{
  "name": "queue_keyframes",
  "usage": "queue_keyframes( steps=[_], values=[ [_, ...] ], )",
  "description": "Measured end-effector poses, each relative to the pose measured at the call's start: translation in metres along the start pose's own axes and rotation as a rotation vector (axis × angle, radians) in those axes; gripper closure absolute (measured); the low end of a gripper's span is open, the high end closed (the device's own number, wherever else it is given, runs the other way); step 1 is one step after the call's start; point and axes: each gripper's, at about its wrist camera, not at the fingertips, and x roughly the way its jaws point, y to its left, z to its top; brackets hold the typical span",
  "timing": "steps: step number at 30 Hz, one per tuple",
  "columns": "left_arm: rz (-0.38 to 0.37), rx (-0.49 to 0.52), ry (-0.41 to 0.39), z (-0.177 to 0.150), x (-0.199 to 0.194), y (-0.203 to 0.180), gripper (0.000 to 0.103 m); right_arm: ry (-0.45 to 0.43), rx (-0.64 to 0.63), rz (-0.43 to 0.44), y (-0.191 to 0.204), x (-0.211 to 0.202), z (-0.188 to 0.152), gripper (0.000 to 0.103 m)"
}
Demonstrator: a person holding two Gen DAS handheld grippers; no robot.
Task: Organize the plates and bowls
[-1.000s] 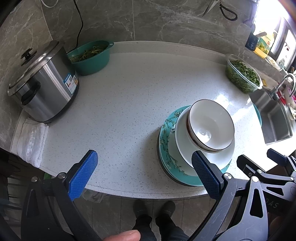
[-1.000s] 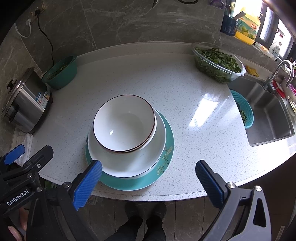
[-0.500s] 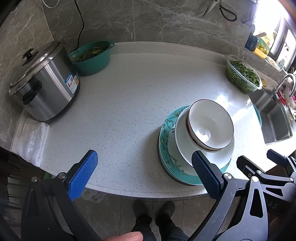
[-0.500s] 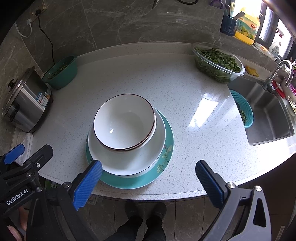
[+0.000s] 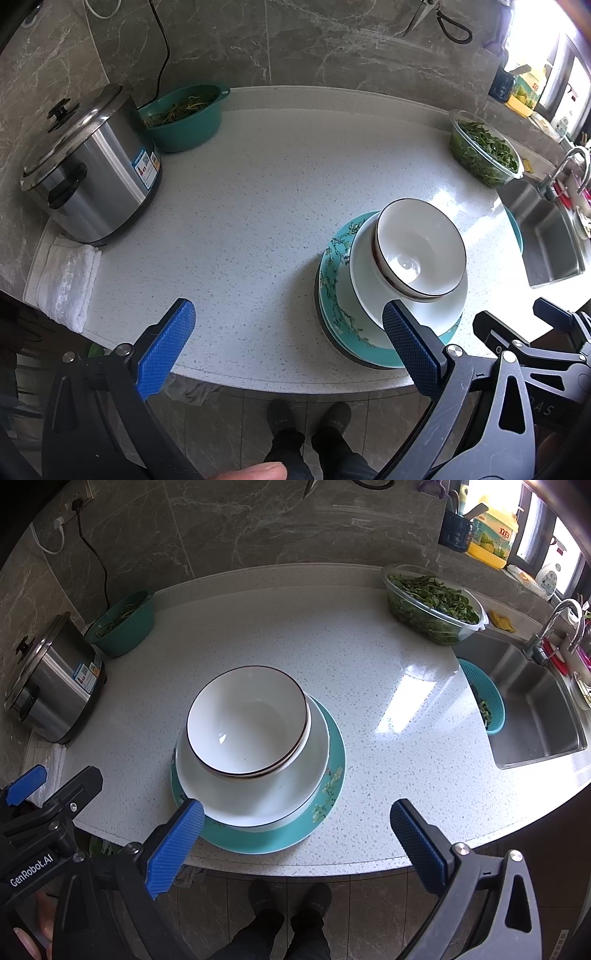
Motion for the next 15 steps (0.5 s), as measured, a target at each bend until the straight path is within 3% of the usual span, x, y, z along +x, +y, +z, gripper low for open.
queue_keyframes(
  steps=[15],
  values=[
    [-0.002,0.004,0.000,0.0012,0.0006,-0.0007,0.000,-0.004,-0.003,-0.003,-0.0027,-0.0031,-0.0021,0.000]
  ],
)
